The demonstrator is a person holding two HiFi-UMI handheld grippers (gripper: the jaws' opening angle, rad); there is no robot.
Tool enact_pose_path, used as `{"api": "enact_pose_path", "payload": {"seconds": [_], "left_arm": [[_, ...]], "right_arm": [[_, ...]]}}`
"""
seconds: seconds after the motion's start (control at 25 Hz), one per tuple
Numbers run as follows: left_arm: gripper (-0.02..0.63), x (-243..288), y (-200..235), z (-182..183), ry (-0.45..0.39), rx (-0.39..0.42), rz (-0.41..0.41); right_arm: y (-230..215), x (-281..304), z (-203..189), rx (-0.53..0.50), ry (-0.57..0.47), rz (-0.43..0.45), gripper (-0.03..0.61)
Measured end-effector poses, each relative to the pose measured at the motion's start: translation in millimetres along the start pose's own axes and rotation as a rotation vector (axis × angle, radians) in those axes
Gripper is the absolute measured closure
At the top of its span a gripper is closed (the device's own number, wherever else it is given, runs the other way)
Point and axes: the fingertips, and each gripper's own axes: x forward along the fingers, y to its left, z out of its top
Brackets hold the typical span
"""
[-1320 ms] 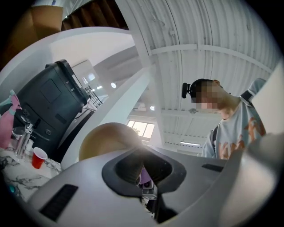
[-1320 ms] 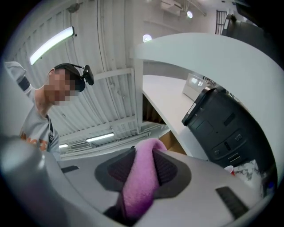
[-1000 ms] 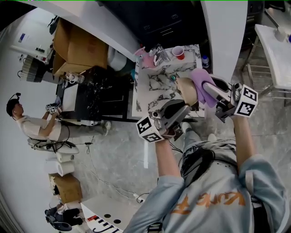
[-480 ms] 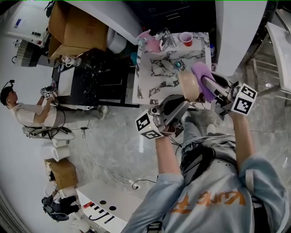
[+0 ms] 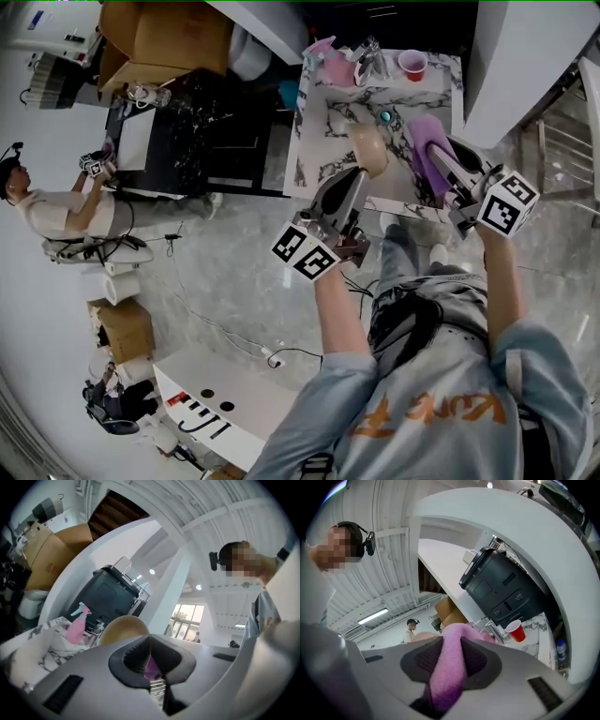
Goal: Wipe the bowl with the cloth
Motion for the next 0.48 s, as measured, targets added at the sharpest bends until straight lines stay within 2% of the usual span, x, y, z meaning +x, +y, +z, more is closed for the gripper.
{"api": "enact_pose_path", "payload": {"seconds": [0.16, 0.48], "left_arm": [[0.586, 0.9, 19.6, -15.4, 0.180, 0.131, 0.098], [0.586, 6.9, 59.3, -35.7, 0.391, 0.203, 0.192]], "right_arm": [[-10.1, 8.7, 4.4, -0.003, -0.012, -0.042, 0.453], [-30.4, 28.8, 8.6, 0.023, -0.040, -0.083, 0.453]]}}
